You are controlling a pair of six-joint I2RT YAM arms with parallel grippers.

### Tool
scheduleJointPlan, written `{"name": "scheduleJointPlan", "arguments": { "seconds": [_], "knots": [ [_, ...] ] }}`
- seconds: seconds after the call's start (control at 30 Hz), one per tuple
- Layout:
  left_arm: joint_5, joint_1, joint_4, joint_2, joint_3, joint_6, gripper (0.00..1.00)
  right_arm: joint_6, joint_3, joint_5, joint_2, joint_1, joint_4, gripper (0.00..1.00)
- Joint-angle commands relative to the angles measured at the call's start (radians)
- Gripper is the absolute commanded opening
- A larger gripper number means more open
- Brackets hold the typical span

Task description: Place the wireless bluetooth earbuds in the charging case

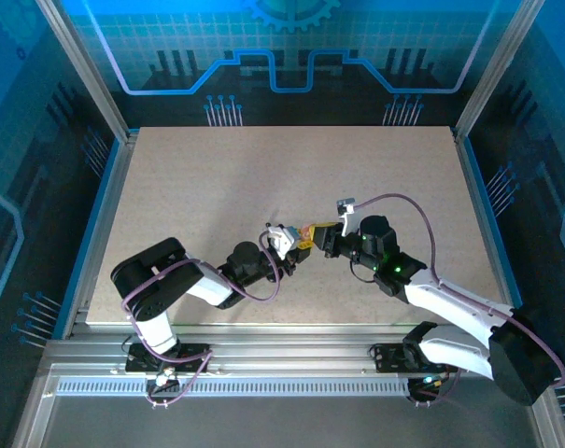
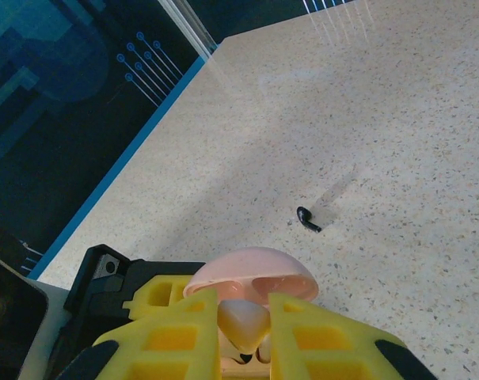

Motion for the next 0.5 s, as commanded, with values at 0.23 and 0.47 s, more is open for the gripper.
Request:
{"name": "scheduleJointPlan", "arguments": {
  "seconds": [0.23, 0.47],
  "knots": [
    [-0.029, -0.005, 0.042, -0.050, 0.025, -0.034, 0.22, -0.007, -0.028, -0.037, -0.018, 0.015, -0.009, 0.20],
    [-0.021, -0.005, 0.042, -0.055, 0.025, -0.036, 0.22, -0.005, -0.020, -0.076, -0.006, 0.005, -0.015, 0.26]
  ]
}}
